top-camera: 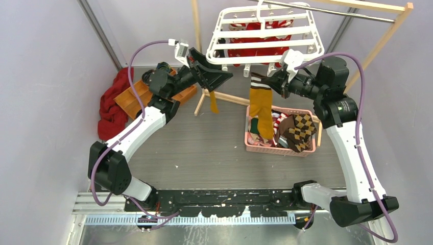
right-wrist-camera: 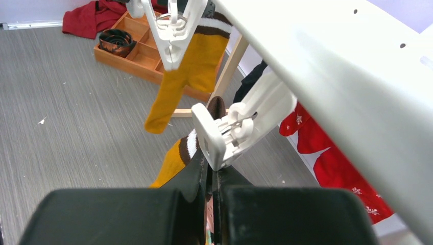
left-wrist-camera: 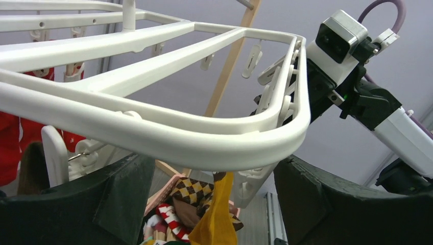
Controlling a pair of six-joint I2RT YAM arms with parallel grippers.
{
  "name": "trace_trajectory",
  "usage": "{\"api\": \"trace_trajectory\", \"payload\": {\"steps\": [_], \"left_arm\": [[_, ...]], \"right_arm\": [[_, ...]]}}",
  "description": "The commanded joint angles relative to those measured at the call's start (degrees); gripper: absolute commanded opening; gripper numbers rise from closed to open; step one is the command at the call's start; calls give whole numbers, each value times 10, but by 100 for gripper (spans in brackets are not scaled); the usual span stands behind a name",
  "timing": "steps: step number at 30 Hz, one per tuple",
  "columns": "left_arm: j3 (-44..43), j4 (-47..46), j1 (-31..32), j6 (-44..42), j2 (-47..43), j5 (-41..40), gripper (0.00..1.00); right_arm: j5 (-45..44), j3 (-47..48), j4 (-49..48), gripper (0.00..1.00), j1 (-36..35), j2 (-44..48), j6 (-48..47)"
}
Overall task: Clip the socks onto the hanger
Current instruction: Open the clamp at the hanger.
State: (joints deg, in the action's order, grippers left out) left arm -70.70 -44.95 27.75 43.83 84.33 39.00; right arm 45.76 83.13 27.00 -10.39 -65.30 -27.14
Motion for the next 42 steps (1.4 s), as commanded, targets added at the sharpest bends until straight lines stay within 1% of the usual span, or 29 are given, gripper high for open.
{"api": "trace_trajectory", "payload": {"steps": [1, 14, 18, 19, 21, 23, 29, 30, 32, 37, 39, 40, 42], "left_arm": [[-22, -45, 3, 16, -12, -7, 84], [-40, -50, 7, 37, -3, -15, 81], [-42, -65, 8, 53, 2, -16, 77], [-45, -68, 8, 56, 4, -16, 74], [-49, -71, 8, 65, 9, -16, 65], [-51, -79, 8, 74, 15, -16, 58], [-53, -108, 8, 101, 23, -20, 29], [-55, -108, 8, 103, 23, -21, 26], [-54, -111, 8, 109, 24, -22, 24], [-49, -139, 8, 135, 29, -33, 21], [-48, -142, 7, 144, 28, -33, 22], [-46, -141, 7, 146, 26, -34, 25], [-39, -138, 5, 145, 19, -35, 36]], "right_arm": [[5, 18, -32, 1, 2, -2, 0], [5, 13, -35, 1, 4, 3, 3], [4, 12, -33, 1, 4, 4, 2], [4, 12, -33, 1, 3, 4, 2], [4, 12, -32, 1, 3, 4, 2], [5, 11, -30, 1, 4, 5, 2], [4, 6, -20, 1, 5, 12, 3], [6, 5, -18, 1, 6, 15, 7], [17, 0, -17, 1, 8, 19, 21], [66, -41, -40, 1, 9, 46, 89], [85, -73, -87, 1, 8, 62, 128], [90, -86, -107, 1, 8, 69, 144], [91, -96, -121, 1, 8, 75, 155]]}}
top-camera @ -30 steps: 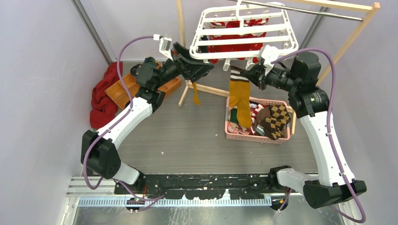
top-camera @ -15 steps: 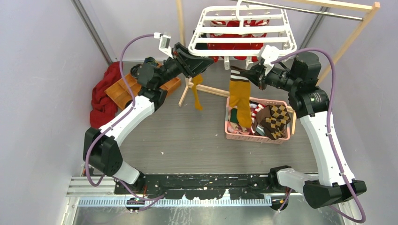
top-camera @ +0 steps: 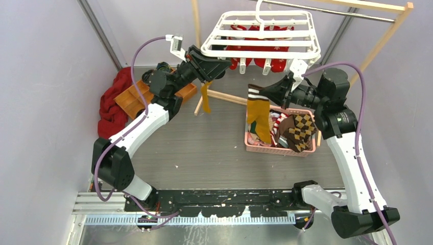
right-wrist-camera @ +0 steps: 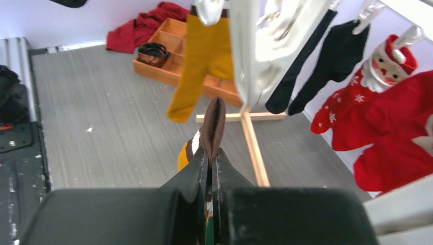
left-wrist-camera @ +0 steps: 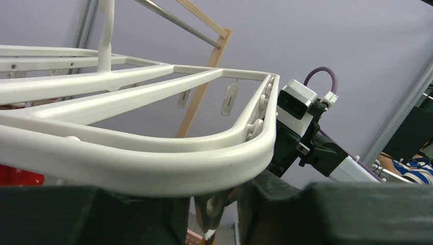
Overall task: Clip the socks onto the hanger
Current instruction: Open the clamp at the hanger.
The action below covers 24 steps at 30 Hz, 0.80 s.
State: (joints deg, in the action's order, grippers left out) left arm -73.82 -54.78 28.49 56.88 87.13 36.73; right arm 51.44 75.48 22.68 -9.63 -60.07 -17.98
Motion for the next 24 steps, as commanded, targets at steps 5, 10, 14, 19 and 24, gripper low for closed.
{"api": "trace_trajectory", "payload": {"steps": [5, 10, 14, 19, 24], "left_arm": [[3, -38, -10, 16, -21, -4, 50], [3, -46, -15, 27, -24, 1, 57], [8, -56, -25, 42, -29, 4, 59], [7, -58, -35, 51, -33, 12, 62], [0, -58, -36, 54, -27, 16, 62]], "right_arm": [[9, -6, -84, 1, 1, 14, 60], [7, 0, -92, 1, 1, 6, 65], [-2, 5, -86, 1, 1, 2, 60], [-9, 9, -83, 1, 2, 0, 57], [-12, 13, -82, 1, 2, -3, 54]]}}
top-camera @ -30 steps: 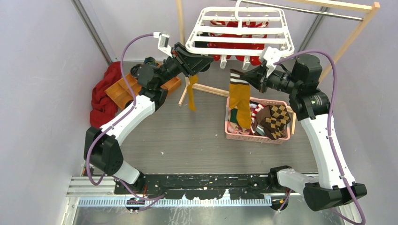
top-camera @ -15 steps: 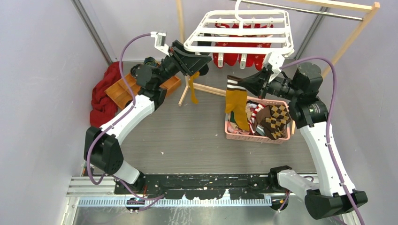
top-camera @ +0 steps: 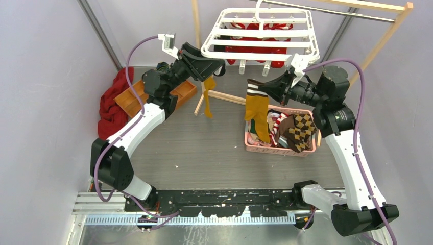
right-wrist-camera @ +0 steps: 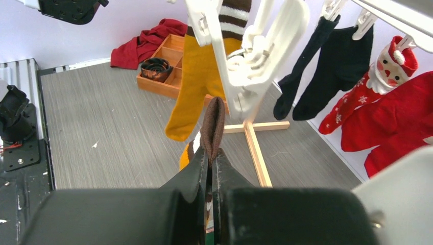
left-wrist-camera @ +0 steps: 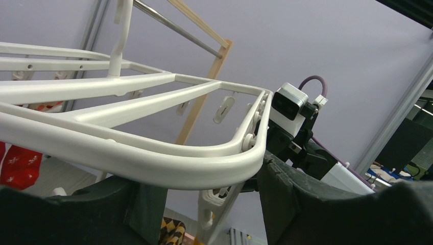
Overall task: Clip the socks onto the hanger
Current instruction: Open the clamp at the hanger.
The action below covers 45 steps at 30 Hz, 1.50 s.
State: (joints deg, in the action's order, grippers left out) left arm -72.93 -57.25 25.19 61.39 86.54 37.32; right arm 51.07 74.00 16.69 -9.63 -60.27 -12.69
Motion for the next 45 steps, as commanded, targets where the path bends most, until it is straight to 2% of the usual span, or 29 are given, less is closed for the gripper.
{"api": "trace_trajectory", "payload": {"steps": [1, 20, 24, 26, 28, 31, 36, 39, 45], "left_arm": [[-12, -33, -3, 10, -19, 13, 62], [-48, -60, -3, 48, 28, 33, 60], [-49, -59, -3, 50, 31, 26, 53], [-49, -61, -4, 52, 32, 23, 45], [-49, -65, -4, 56, 35, 22, 32], [-50, -70, -5, 59, 36, 19, 26], [-54, -74, -5, 64, 37, 19, 25], [-54, -79, -5, 70, 36, 13, 24], [-52, -90, -5, 87, 37, -5, 19]], "right_arm": [[-8, 28, -21, 1, 1, -1, 0], [-8, 31, -19, 1, 2, -5, -4], [-9, 31, -17, 1, 2, -6, -6], [-10, 31, -17, 1, 3, -5, -5], [-8, 31, -18, 1, 2, -6, -4], [-4, 30, -23, 1, 3, -5, 3], [26, 12, -59, 1, 3, 3, 50], [42, -17, -128, 1, -8, 6, 119], [-28, -29, -149, 1, -106, -1, 118]]}}
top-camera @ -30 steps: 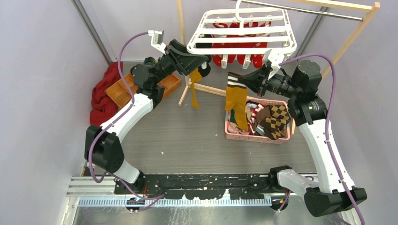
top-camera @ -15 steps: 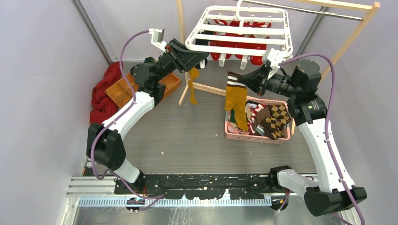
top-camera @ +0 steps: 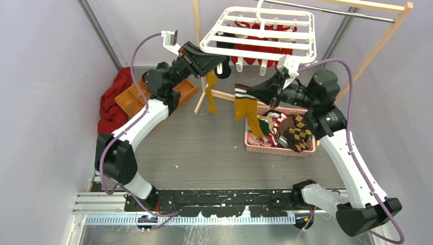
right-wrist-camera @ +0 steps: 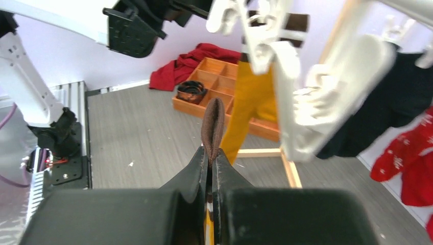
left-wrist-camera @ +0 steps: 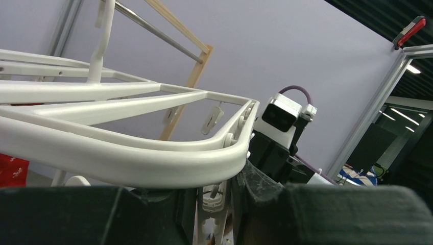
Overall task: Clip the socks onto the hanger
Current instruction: Open the clamp at the hanger, then clamp the sock onto the hanger.
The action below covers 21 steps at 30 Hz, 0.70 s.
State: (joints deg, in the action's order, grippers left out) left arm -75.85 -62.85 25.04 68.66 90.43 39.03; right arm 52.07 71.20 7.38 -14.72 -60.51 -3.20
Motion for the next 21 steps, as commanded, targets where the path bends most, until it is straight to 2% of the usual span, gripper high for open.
{"api": "trace_trajectory", "payload": {"steps": [1, 5, 10, 15, 21], "left_arm": [[-19, -39, -3, 18, -2, -26, 18], [-7, -54, -3, 28, -9, -39, 16], [0, -67, -3, 41, -10, -43, 14], [3, -83, -3, 51, -8, -45, 14], [4, -93, -3, 54, -4, -44, 13]], "right_arm": [[-52, -2, -58, 1, -72, -2, 21], [-130, -7, -89, 1, -141, -12, 23], [-223, -12, -153, 1, -192, -33, 54], [-282, -7, -197, 1, -212, -58, 89], [-308, 2, -227, 1, -220, -76, 106]]}}
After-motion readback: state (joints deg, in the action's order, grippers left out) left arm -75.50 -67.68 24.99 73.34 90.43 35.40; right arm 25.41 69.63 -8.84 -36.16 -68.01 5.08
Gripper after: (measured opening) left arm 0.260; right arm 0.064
